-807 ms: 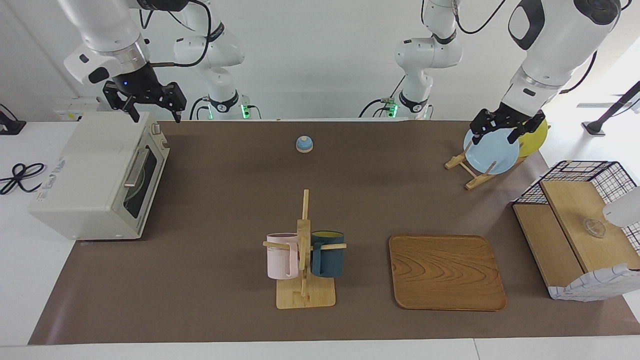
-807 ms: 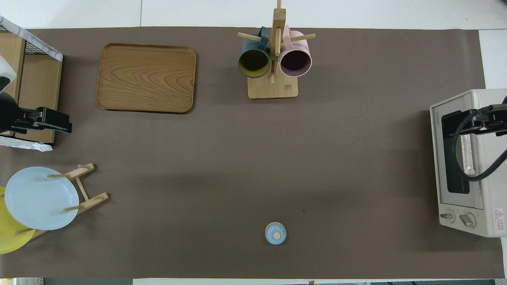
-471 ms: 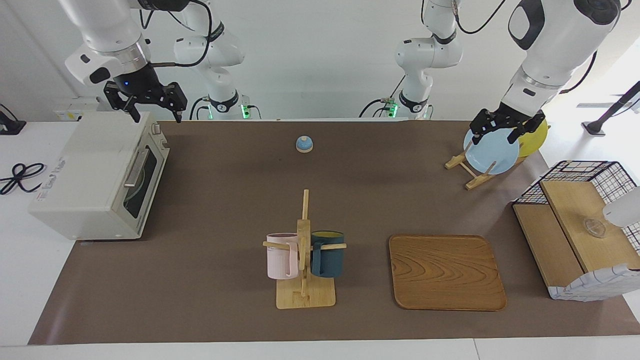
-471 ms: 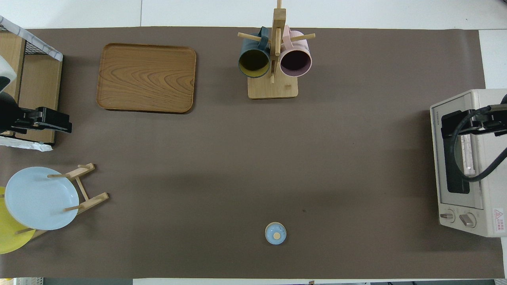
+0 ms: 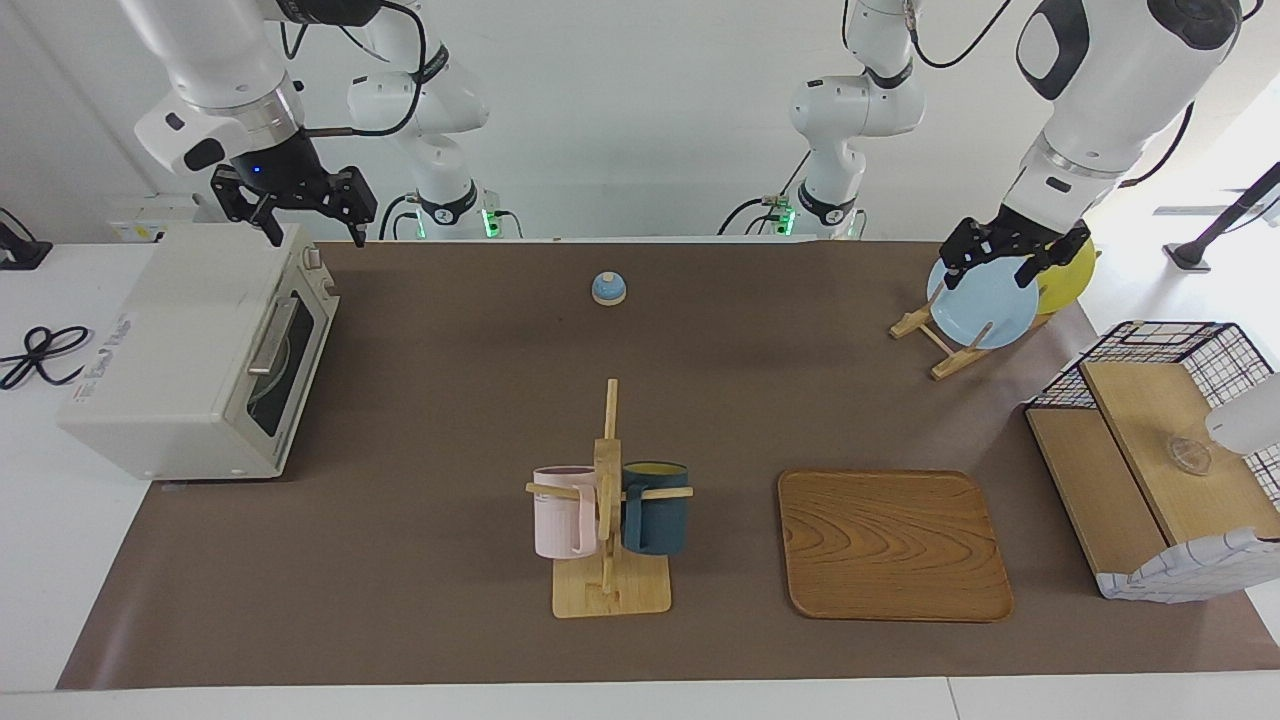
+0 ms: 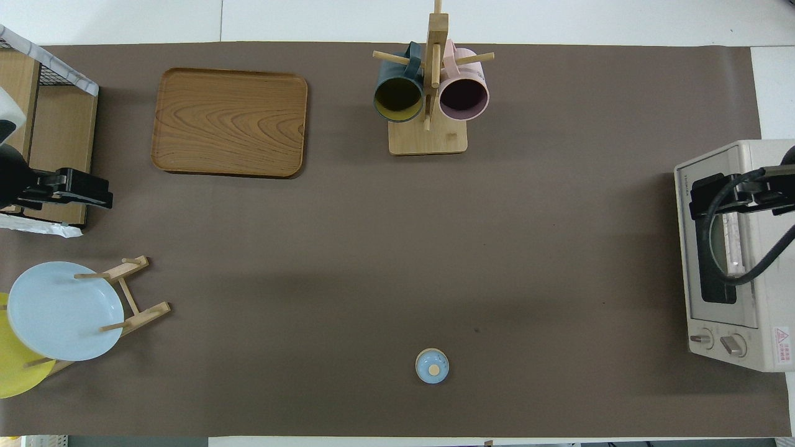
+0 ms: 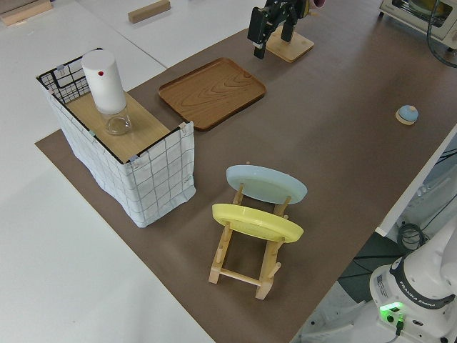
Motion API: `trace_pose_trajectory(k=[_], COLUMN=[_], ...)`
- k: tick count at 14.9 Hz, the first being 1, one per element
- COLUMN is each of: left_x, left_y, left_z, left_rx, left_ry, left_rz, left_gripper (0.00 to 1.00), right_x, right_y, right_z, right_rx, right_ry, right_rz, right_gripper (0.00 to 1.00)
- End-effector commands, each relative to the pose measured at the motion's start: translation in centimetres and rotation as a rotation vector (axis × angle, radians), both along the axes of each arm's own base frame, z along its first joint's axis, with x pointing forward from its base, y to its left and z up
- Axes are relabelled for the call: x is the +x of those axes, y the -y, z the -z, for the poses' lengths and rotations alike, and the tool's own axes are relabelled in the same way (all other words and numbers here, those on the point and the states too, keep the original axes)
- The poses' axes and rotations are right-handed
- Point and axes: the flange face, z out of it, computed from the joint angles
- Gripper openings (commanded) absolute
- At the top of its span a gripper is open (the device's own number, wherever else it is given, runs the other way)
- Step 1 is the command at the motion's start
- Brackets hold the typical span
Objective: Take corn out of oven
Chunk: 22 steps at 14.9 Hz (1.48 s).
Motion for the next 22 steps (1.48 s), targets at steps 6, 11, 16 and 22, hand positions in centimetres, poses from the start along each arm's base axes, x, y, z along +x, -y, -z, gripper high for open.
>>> trace_pose_trajectory(k=[6, 11, 16, 22], left_x=[-0.2, -0.2, -0.3, -0.2], left_y=[-0.3, -0.3, -0.3, -0.3], left_z=[-0.4, -0.4, -0.4, -0.4], left_rx=[0.023, 0.022, 0.022, 0.021], left_ry=[0.016, 0.016, 0.017, 0.017], left_rz=[0.009, 0.011, 0.009, 0.007], left_gripper=[1.0, 1.0, 1.0, 1.0], right_x=[-2.7, -3.0, -1.8, -1.7], right_y=[8.8, 10.7, 12.5, 13.7], right_z=[8.6, 12.4, 14.6, 15.8], right_rx=[0.051, 0.042, 0.037, 0.04], right_ry=[0.065, 0.101, 0.099, 0.083], right_rz=[0.008, 0.04, 0.057, 0.055], right_gripper=[0.0, 0.0, 0.0, 0.0])
